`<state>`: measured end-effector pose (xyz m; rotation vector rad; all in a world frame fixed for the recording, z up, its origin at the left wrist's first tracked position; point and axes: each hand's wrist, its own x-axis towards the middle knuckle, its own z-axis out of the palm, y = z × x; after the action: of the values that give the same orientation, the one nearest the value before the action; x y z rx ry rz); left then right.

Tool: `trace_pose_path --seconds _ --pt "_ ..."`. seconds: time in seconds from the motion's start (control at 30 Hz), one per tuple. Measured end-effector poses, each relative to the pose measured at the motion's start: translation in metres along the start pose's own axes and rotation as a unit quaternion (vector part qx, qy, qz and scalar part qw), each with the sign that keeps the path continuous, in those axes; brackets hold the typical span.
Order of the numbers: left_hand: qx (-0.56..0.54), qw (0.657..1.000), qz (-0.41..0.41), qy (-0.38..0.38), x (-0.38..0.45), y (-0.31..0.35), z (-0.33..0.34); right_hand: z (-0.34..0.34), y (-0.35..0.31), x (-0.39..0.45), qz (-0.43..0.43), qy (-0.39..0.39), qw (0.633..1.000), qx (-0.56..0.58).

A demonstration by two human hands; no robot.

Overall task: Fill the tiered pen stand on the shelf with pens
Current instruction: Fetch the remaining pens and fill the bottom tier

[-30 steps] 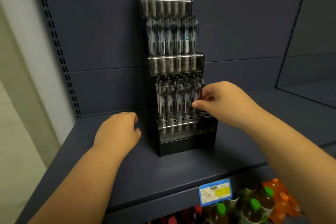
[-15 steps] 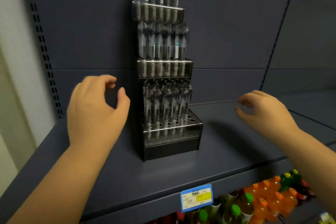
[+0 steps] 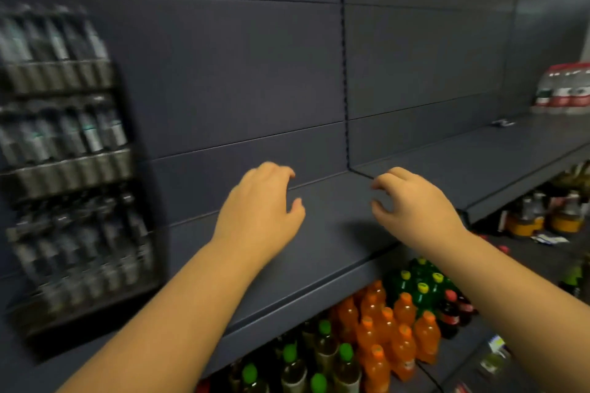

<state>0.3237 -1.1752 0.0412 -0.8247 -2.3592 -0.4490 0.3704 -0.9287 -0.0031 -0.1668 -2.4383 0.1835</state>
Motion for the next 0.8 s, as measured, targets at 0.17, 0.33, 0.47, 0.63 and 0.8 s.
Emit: trace_pose_path --seconds 0.17,0.33,0.47,0.63,0.8 --pt "0.018 0.997 -0.006 -0.078 0.047 0.068 0.072 -0.023 0.119 -0.011 0.052 -0.019 0.998 -0.011" --pt "0.0 0.992 -0.007 -0.129 0.104 0.136 0.131 -0.053 0.221 0.005 0.096 -0.045 0.993 -0.042" --pt "-0.002 0.987 0.01 -0.163 0.154 0.183 0.177 -0.061 0.288 0.036 0.133 -0.071 0.986 -0.063" --pt "-0.011 0.981 0.028 -0.19 0.228 0.238 0.238 -0.056 0.361 0.079 0.172 -0.11 0.974 -0.097" --pt "-0.033 0.977 0.055 -0.204 0.298 0.292 0.297 -0.046 0.433 0.108 0.201 -0.124 0.961 -0.145"
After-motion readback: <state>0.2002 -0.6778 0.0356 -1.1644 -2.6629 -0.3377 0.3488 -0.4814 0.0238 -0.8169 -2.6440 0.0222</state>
